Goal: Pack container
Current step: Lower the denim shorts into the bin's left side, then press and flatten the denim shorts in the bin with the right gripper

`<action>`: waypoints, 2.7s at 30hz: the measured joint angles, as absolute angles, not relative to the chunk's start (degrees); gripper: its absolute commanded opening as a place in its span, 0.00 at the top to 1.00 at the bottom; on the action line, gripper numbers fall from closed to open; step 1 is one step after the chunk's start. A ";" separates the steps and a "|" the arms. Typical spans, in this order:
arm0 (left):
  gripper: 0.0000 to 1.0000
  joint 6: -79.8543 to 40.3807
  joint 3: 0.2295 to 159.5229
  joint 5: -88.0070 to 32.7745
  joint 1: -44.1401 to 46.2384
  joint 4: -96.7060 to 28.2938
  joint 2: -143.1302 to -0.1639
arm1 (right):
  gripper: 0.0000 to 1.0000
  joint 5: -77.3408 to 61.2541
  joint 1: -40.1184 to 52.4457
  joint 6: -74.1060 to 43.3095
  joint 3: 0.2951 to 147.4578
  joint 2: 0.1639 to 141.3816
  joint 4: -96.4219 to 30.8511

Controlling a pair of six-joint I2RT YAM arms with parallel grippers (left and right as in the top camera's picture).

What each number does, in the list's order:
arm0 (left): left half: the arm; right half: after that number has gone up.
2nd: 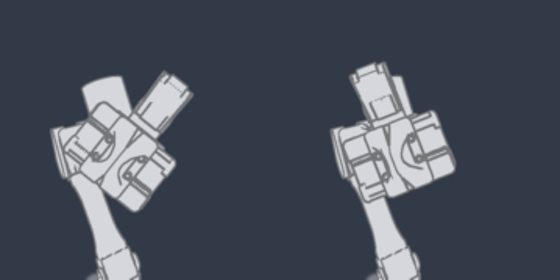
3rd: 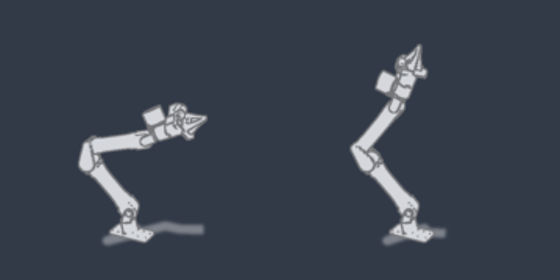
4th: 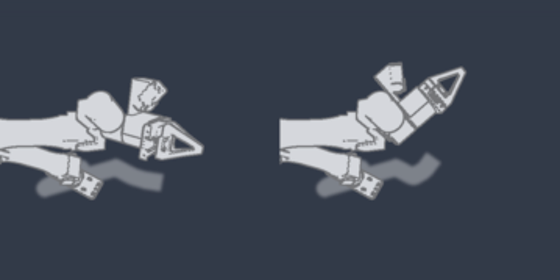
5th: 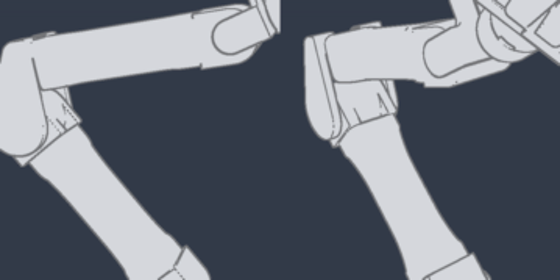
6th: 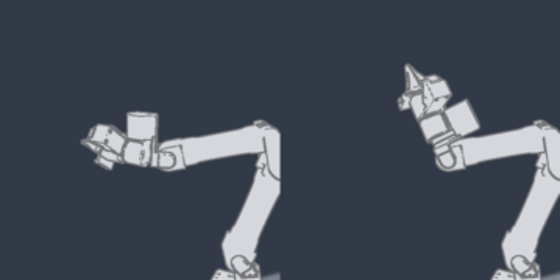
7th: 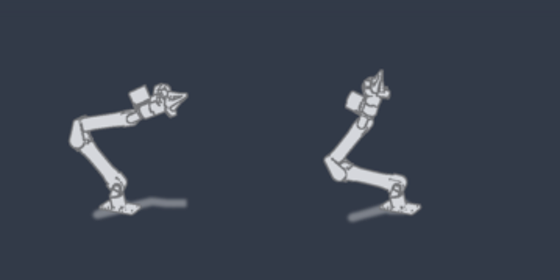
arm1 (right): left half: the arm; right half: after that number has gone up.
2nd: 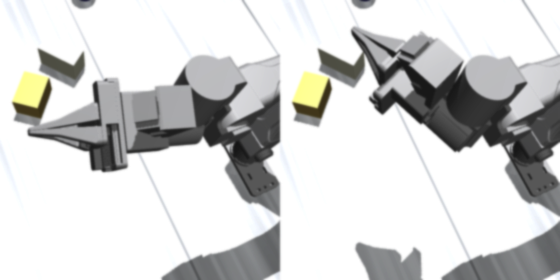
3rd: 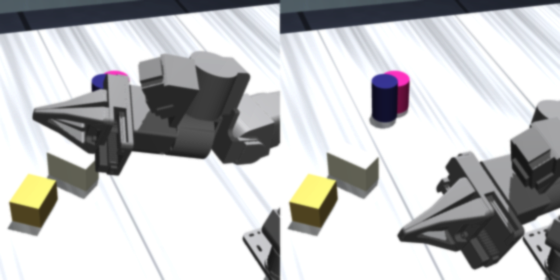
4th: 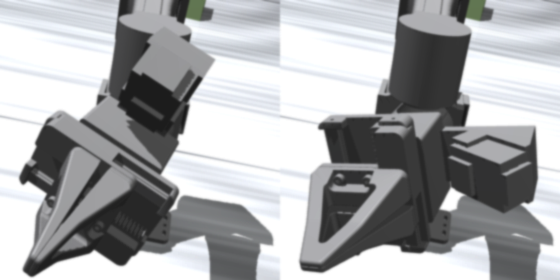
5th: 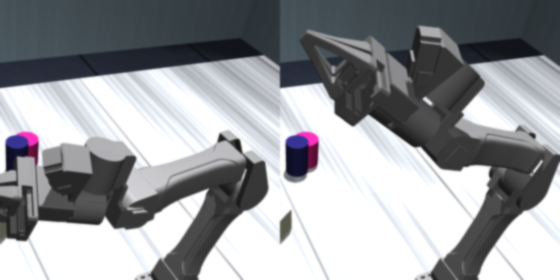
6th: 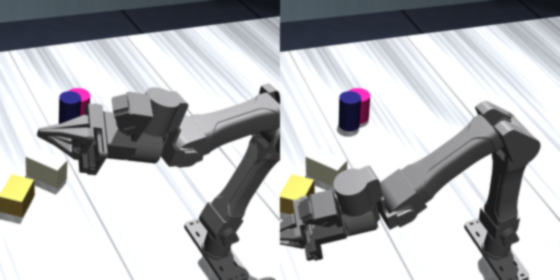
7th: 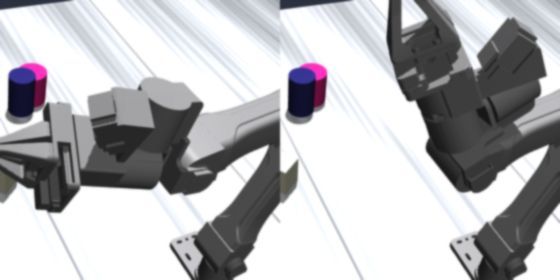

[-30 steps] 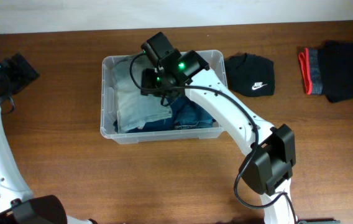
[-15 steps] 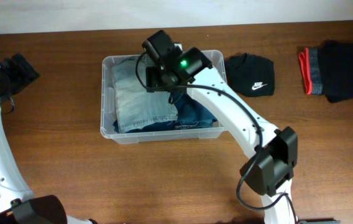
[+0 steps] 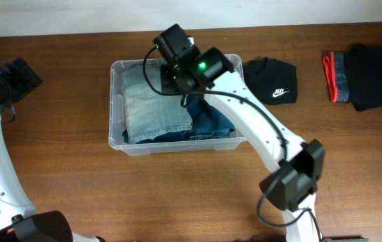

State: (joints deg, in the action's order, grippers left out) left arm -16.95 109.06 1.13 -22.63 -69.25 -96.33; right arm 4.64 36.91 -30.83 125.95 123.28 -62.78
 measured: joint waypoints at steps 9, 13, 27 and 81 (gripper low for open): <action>0.01 -16.95 109.06 1.13 -22.63 -69.25 -96.33 | 0.96 -2.63 36.84 -30.59 126.02 133.25 -62.30; 0.01 -16.95 109.06 1.13 -22.63 -69.25 -96.33 | 0.96 -4.25 36.91 -30.22 126.63 133.80 -62.35; 0.01 -16.95 109.06 1.13 -22.63 -69.25 -96.33 | 0.96 -5.93 40.18 -29.61 133.64 133.64 -66.37; 0.01 -16.95 109.06 1.13 -22.63 -69.25 -96.33 | 0.92 -1.13 32.82 -26.74 123.98 132.49 -49.28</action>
State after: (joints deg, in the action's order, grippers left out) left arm -16.95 109.06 1.13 -22.63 -69.25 -96.33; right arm -1.13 32.82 -26.74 123.98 132.49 -49.28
